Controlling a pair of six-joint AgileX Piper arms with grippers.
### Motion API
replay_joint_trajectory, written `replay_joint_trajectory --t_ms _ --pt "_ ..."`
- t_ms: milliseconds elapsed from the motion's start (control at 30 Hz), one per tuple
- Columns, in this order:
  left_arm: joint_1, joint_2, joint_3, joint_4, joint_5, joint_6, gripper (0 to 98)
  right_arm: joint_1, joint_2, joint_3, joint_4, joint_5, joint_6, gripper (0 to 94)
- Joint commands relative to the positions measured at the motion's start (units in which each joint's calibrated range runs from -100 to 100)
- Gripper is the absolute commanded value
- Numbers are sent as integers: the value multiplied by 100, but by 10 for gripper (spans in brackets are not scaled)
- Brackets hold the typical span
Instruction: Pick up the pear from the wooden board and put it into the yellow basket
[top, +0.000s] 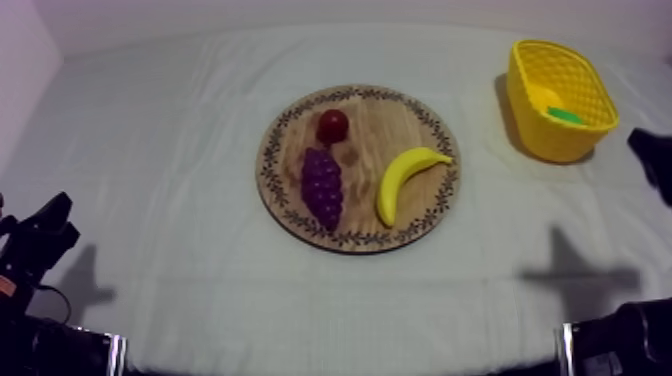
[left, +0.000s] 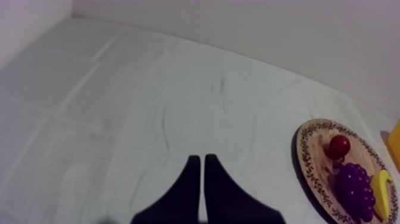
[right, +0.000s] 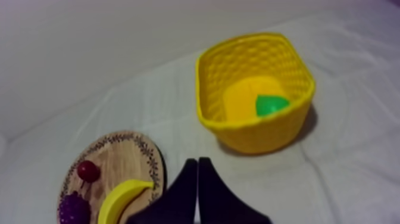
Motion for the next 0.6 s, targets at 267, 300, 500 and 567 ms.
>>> replay_joint_trajectory --t_ms 267,300,500,567 --pt "0 2 -2 1 0 4 1 -66 -1356 1811 485 -319 -582 2" --pt "0 2 -2 1 0 4 1 -61 -1361 1857 544 -421 -474 2" --pt "0 2 -2 1 0 3 1 -37 -1372 1961 669 -632 839 2" --pt "0 2 -2 1 0 2 1 -35 -1373 1968 678 -647 1211 2"
